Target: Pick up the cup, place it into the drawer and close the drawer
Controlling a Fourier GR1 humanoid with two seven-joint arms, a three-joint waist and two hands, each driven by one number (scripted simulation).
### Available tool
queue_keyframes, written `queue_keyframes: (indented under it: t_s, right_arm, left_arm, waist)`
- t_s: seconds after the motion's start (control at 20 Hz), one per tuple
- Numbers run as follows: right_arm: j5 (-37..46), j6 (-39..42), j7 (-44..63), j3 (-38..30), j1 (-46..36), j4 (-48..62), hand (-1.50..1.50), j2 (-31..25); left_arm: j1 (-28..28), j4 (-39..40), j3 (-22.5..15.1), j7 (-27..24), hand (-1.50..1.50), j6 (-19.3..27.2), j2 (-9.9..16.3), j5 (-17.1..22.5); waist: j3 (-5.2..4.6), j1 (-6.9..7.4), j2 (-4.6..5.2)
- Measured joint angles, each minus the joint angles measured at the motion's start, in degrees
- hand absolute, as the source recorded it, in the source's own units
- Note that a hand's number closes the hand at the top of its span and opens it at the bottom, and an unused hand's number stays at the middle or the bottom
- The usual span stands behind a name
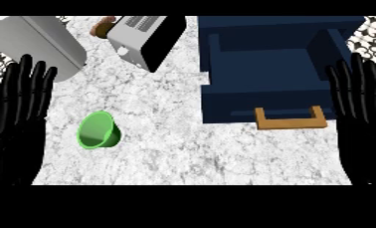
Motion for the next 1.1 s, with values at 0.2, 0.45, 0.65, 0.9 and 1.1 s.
queue_keyframes:
  t_s: [0.2,0.45,0.65,0.9,1.1]
  right_arm:
    - [-0.96,0.57,-1.53,-0.93,0.15,-0.22,-1.50,-0.26]
    - [-1.53,4.00,0.13,0.46,0.40,1.16,-1.50,-2.63]
    - [-2.77,5.77,2.94,0.17,-2.48,3.40,-1.50,-4.18]
    - [-3.53,7.52,2.67,-0.60,-4.69,7.35,-1.50,-4.70]
    - [-3.96,7.86,3.18,-1.77,-7.41,9.21,-1.50,-4.99]
  left_arm:
    - [0.07,0.30,0.88,-2.30,-1.50,-7.27,3.56,6.40]
    - [2.43,5.02,3.18,-0.53,-1.50,-18.02,7.84,21.50]
    - [2.40,13.06,8.11,0.64,-1.50,-25.29,11.94,32.20]
    - [-1.17,23.37,11.48,0.67,-1.50,-30.49,14.85,34.71]
    - [-4.29,32.69,12.21,-2.61,-1.50,-33.04,14.88,30.74]
  waist:
    - [-1.70,0.65,1.35]
    - [-2.50,1.26,2.17]
    - [-2.64,1.32,2.35]
    - [-2.65,1.09,2.31]
    - [-2.65,0.98,2.31]
